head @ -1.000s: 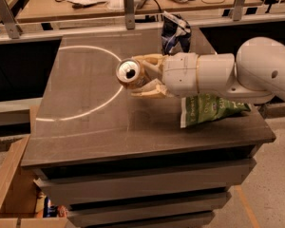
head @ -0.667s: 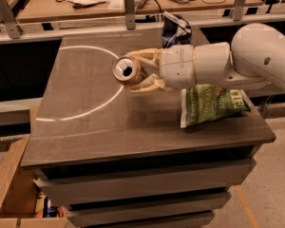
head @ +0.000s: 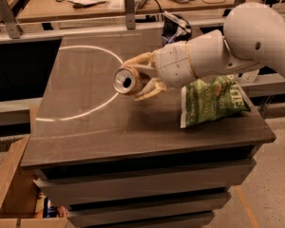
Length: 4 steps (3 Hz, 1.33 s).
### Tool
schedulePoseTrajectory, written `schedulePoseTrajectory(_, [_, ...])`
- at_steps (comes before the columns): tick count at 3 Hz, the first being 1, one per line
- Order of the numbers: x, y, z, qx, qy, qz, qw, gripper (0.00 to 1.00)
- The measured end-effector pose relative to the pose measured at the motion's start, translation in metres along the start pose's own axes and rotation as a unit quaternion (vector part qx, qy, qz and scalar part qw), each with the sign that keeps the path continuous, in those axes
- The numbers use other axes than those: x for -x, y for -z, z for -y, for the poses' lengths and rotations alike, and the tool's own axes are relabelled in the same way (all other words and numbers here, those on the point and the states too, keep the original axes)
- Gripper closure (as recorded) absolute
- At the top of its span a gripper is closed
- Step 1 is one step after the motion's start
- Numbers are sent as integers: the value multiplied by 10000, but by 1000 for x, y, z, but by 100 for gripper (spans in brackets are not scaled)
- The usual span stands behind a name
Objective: Knock orange can over
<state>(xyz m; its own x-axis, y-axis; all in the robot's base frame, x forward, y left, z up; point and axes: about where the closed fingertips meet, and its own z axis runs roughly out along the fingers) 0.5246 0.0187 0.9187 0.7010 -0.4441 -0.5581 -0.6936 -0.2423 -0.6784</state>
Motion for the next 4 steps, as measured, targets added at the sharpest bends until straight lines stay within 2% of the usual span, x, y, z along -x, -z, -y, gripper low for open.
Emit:
schedulePoseTrajectory(1, [-19, 6, -12, 294, 276, -466, 9981, 100])
schedulePoseTrajectory(2, [-19, 5, -12, 295, 280, -463, 9981, 100])
schedulePoseTrajectory(3, [-14, 0, -9, 501, 597, -450, 9959, 100])
schedulePoseTrajectory(4, [-9, -4, -6, 755, 909, -441, 9920, 100])
